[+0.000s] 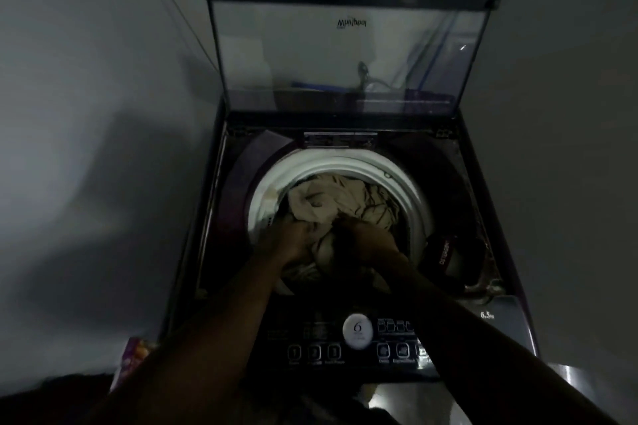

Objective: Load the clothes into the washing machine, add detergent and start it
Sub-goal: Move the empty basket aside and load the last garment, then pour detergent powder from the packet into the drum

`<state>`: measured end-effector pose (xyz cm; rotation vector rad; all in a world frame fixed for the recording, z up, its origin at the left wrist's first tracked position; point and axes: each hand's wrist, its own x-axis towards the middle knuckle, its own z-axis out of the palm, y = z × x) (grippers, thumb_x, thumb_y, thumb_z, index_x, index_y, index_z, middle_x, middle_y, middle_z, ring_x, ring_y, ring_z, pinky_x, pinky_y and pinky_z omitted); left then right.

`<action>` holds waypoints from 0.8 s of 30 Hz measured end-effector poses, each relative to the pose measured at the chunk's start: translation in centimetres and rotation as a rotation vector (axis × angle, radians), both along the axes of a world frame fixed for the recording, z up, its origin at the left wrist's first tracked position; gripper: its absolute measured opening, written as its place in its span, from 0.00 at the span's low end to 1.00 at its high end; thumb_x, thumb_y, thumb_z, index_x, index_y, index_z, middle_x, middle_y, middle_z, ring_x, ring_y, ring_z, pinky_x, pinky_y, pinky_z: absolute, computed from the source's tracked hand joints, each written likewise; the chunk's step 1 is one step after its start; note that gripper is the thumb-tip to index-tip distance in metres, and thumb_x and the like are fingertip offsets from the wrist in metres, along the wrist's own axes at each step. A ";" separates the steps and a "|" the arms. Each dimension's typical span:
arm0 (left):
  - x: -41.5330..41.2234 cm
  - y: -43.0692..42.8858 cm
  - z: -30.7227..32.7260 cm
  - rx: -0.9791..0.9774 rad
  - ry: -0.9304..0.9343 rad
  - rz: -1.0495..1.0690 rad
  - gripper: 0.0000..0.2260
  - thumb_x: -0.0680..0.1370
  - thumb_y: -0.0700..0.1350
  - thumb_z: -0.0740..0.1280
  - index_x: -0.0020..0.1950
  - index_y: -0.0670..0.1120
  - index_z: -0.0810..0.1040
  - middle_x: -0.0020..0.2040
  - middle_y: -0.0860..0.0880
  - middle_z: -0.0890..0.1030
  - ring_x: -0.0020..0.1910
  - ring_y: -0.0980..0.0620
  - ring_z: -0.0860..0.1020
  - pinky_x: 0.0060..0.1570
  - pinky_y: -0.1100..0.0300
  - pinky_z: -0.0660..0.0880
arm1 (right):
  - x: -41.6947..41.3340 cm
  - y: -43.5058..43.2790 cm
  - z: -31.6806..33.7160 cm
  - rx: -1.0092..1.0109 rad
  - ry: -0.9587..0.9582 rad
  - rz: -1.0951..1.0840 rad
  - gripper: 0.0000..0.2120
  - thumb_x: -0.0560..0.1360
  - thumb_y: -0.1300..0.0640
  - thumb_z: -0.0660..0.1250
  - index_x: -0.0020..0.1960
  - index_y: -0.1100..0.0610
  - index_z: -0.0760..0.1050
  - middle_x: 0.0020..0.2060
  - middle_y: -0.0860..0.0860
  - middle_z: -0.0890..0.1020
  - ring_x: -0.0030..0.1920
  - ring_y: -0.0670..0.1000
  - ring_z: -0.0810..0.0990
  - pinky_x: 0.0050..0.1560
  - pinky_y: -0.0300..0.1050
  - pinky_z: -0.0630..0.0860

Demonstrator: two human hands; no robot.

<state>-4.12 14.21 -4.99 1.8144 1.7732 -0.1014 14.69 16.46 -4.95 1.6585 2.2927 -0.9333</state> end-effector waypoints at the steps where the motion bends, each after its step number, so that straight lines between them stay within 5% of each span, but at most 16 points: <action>1: -0.3 -0.3 0.8 0.047 0.077 0.015 0.23 0.77 0.52 0.64 0.72 0.51 0.71 0.71 0.43 0.71 0.67 0.40 0.72 0.63 0.49 0.72 | 0.1 -0.4 0.4 0.074 -0.024 -0.038 0.26 0.76 0.46 0.62 0.73 0.44 0.63 0.71 0.50 0.70 0.68 0.57 0.71 0.63 0.53 0.72; 3: -1.2 -1.1 2.6 0.128 0.180 0.041 0.13 0.78 0.47 0.63 0.61 0.47 0.79 0.63 0.44 0.78 0.60 0.42 0.77 0.56 0.51 0.75 | -0.7 -1.6 2.0 0.181 -0.014 -0.107 0.20 0.77 0.47 0.59 0.69 0.42 0.68 0.64 0.50 0.76 0.62 0.58 0.76 0.55 0.52 0.74; 8: -2.0 -3.5 5.5 0.200 0.162 0.216 0.12 0.78 0.49 0.63 0.54 0.43 0.80 0.56 0.43 0.81 0.56 0.40 0.80 0.51 0.51 0.77 | -2.1 -2.5 4.0 0.233 0.078 -0.213 0.14 0.75 0.46 0.64 0.59 0.48 0.78 0.53 0.52 0.82 0.53 0.58 0.81 0.44 0.47 0.76; 15: -1.8 -8.4 6.7 0.342 -0.003 0.247 0.18 0.76 0.48 0.65 0.66 0.49 0.74 0.62 0.45 0.78 0.59 0.41 0.78 0.55 0.49 0.77 | -3.0 -4.7 7.5 0.306 0.240 -0.131 0.12 0.75 0.49 0.63 0.56 0.51 0.78 0.55 0.54 0.81 0.55 0.58 0.79 0.51 0.48 0.77; 20: -1.3 -13.9 7.7 0.575 -0.026 0.329 0.15 0.77 0.45 0.66 0.62 0.42 0.76 0.59 0.43 0.79 0.59 0.42 0.76 0.57 0.49 0.74 | -4.6 -8.2 9.0 0.384 0.346 -0.014 0.16 0.75 0.57 0.63 0.62 0.55 0.77 0.61 0.55 0.79 0.61 0.56 0.76 0.59 0.48 0.73; 24: -2.5 -18.4 8.3 0.714 -0.042 0.448 0.17 0.76 0.45 0.65 0.63 0.40 0.77 0.58 0.41 0.80 0.57 0.40 0.78 0.56 0.49 0.74 | -6.5 -11.8 9.6 0.413 0.397 0.057 0.13 0.72 0.57 0.63 0.53 0.57 0.80 0.54 0.56 0.82 0.57 0.58 0.78 0.55 0.46 0.75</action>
